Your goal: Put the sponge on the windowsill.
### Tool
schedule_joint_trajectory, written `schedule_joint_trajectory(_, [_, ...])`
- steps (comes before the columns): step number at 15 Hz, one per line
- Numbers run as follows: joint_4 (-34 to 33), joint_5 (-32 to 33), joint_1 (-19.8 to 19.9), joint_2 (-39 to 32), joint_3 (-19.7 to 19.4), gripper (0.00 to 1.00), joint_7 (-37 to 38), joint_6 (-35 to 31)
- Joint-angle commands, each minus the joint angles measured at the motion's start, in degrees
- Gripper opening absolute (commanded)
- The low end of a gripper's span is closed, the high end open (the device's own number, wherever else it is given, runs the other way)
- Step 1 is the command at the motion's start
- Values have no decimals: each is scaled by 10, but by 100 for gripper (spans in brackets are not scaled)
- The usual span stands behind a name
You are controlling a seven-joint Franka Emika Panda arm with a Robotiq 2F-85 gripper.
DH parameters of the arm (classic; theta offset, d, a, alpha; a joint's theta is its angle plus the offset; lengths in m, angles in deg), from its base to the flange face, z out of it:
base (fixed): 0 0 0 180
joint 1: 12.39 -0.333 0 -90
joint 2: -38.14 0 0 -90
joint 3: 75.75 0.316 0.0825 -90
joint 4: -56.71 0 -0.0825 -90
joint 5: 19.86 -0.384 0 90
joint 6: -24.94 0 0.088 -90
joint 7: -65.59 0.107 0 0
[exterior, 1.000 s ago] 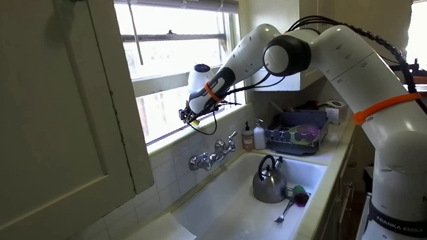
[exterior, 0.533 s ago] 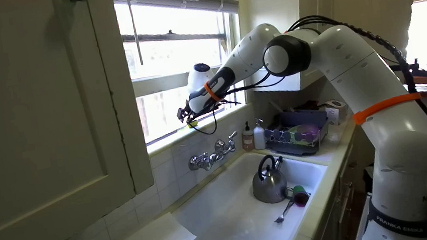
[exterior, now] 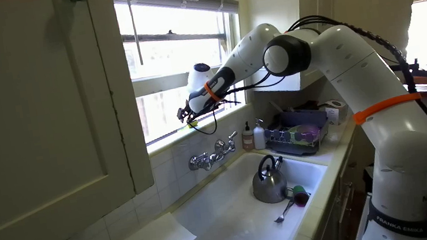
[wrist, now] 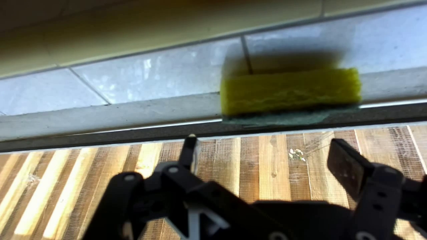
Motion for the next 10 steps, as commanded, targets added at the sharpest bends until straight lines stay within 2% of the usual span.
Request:
schedule_joint_trajectory(1, [19,-15,6,21,9,100,-20,21])
schedule_joint_trajectory(7, [86,-49,36,83,41,100,-52,34])
schedule_joint_trajectory(10, [135,-70,56,122,54,100,-71,16])
